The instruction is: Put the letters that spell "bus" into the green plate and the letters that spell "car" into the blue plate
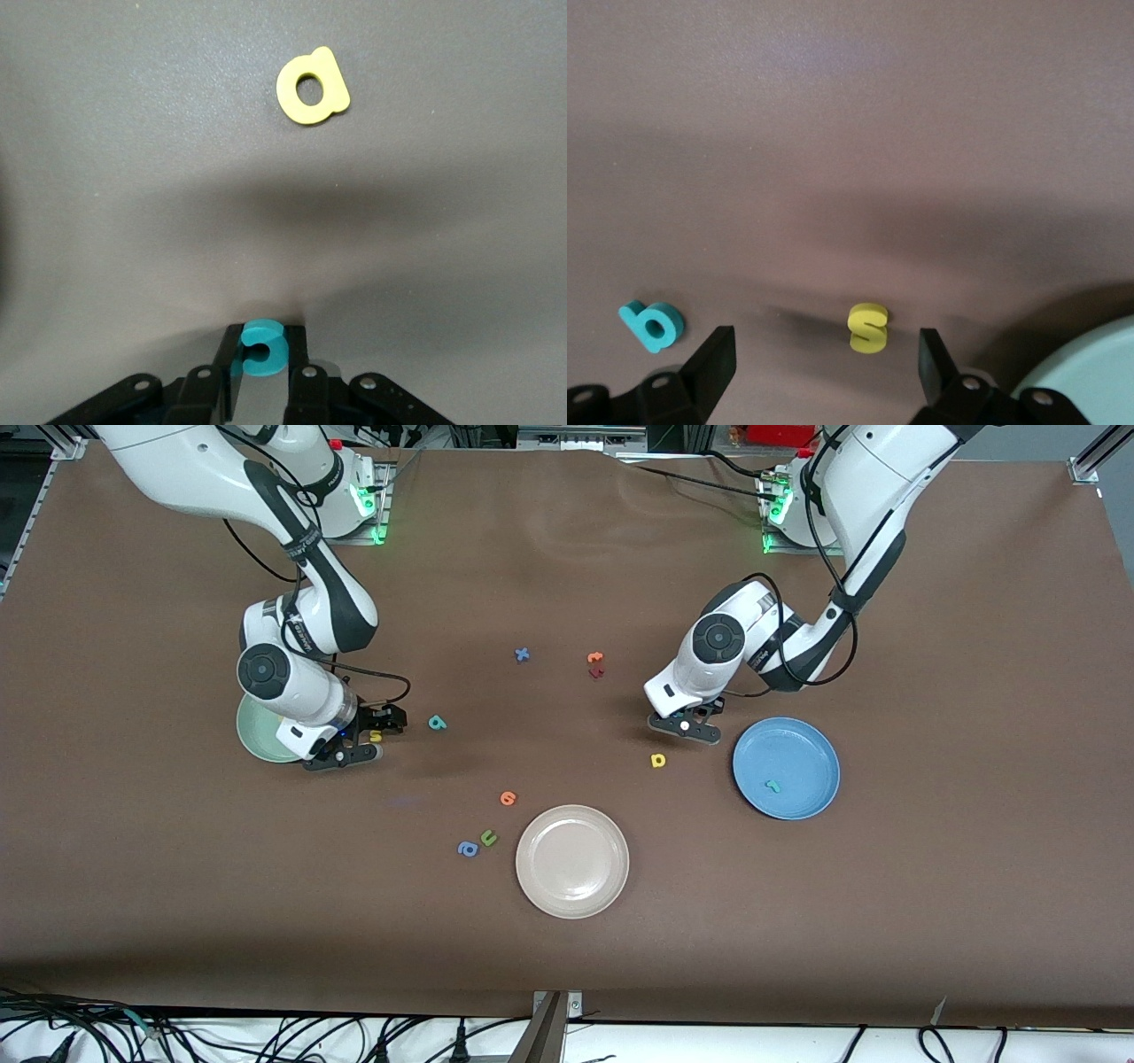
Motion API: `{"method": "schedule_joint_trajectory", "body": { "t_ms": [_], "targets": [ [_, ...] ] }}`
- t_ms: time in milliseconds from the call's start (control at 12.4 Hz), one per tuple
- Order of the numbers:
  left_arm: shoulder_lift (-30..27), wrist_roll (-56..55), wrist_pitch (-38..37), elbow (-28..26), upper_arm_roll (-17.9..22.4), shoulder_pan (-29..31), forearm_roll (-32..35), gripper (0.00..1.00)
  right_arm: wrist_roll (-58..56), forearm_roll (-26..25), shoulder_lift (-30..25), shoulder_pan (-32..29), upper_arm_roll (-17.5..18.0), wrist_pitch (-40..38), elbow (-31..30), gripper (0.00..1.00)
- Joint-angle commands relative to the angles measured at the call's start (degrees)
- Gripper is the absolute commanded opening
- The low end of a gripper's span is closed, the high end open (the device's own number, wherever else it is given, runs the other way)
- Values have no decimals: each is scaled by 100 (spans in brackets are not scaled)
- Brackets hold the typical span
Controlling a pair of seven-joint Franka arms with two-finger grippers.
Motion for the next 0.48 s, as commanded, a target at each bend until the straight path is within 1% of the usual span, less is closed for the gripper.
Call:
{"method": "schedule_joint_trajectory", "body": {
  "t_ms": [0, 161, 323, 404],
  "targets": [
    [-127, -32, -40, -116, 2, 54, 183, 20, -149, -203, 192, -66, -38, 63, 110, 88],
    [-355, -6, -495, 51, 2, 81, 192, 20, -141, -212, 263, -76, -73, 177, 110, 87],
    [-540, 396, -1083, 340, 10, 142, 192, 19, -70, -212, 324, -76, -73, 204, 110, 77],
    [-567, 746, -1347, 498, 19, 282, 192, 20, -62, -212, 359, -76, -73, 248, 110, 76]
  ]
}}
